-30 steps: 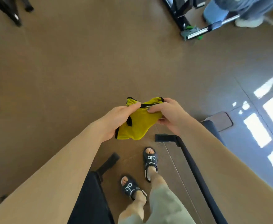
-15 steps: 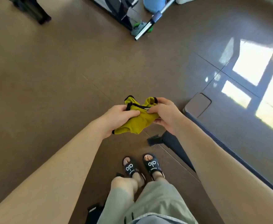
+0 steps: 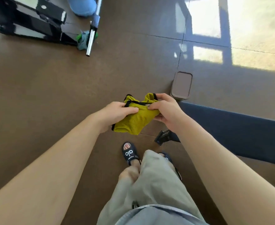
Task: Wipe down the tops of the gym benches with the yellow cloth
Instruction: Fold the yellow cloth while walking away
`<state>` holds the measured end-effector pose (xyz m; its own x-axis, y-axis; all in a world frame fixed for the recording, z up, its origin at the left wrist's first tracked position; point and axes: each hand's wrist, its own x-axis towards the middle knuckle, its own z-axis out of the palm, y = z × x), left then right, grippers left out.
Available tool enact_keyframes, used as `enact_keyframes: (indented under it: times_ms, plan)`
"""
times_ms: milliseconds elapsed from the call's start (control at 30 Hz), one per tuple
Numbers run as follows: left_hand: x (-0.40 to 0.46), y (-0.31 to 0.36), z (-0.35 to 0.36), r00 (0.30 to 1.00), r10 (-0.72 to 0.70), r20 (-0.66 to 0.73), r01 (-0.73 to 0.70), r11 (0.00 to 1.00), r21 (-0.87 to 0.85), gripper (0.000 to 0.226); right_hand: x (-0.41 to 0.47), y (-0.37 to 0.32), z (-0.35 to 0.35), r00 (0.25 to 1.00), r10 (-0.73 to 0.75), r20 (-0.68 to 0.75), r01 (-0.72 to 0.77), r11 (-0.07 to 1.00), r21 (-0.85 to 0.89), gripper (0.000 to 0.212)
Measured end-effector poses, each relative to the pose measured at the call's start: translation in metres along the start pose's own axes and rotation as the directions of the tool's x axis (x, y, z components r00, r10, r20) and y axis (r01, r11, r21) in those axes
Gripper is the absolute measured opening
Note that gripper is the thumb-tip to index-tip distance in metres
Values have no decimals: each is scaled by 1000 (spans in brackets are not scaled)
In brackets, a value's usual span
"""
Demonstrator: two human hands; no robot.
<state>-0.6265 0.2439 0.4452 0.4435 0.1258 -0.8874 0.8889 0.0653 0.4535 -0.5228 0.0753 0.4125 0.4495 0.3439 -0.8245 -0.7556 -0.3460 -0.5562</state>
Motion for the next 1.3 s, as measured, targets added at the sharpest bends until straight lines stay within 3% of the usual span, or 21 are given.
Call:
enact_keyframes:
  times_ms: [200,367,633,1000,1100,1300]
  plan:
    - [56,88,7,995,74,63,-91,943,320,23,31,-23,-36,980,-18,-199,66,969,239,37]
    - [118,171,30,980,114,165,-189,801,568,32,68,-51,-79,951,17,-310,123,895,429,36]
    - [253,262,70,939,102,327,-333,498,801,21,161,-63,-124,863,109,-494,154,873,462,43]
    - [466,315,129,825,-54,562,-559,61,827,12,331,-40,-152,599,288,-747,174,864,473,49]
    - [534,308,148,799,-75,596,-600,-42,799,24,395,-15,-163,542,338,-770,193,841,506,56]
    - [661,265,189,747,-29,664,-660,-147,737,24,520,54,-190,452,367,-813,269,813,516,48]
